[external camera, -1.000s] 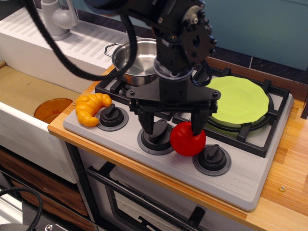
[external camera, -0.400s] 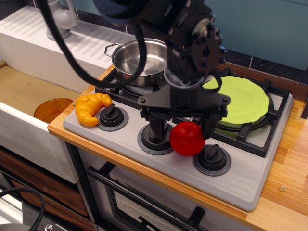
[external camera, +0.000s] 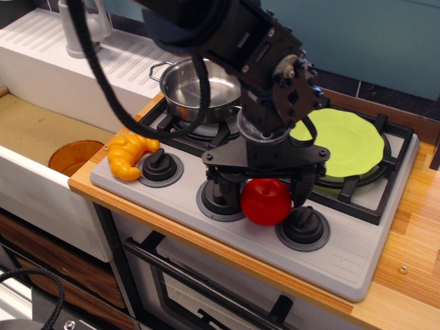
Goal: Put apple on plate and crossaint in pot or pan on stove
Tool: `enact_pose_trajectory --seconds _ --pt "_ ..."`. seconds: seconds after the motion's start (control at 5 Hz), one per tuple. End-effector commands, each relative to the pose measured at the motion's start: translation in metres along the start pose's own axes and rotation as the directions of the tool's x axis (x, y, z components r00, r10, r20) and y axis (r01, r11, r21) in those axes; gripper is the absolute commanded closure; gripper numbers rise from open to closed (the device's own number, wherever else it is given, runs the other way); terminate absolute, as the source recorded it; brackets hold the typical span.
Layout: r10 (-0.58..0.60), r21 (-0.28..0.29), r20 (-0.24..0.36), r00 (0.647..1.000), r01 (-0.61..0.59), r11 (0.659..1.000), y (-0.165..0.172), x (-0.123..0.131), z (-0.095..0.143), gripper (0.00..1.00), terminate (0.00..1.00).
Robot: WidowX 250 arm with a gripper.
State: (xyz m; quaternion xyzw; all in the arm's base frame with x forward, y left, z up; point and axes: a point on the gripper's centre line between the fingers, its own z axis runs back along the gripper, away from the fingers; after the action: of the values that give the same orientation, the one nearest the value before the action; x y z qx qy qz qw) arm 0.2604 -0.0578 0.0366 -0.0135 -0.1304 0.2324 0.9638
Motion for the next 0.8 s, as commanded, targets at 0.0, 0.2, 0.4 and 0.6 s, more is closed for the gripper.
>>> enact_pose_trajectory --seconds 0.0,0.2,0.4,0.6 --pt "0.016 -0.031 0.017 1.0 -0.015 0.999 -0.003 0.006 -0.002 1.0 0.0" --pt "0.02 -0.028 -0.003 1.0 -0.02 0.999 -0.002 0.01 0.004 1.0 0.0" --pt "0.018 0.01 -0.039 0.999 -0.018 1.0 0.001 0.021 0.028 1.0 0.0" --pt "0.021 0.046 -0.071 0.997 -0.017 0.999 0.003 0.038 0.051 1.0 0.0"
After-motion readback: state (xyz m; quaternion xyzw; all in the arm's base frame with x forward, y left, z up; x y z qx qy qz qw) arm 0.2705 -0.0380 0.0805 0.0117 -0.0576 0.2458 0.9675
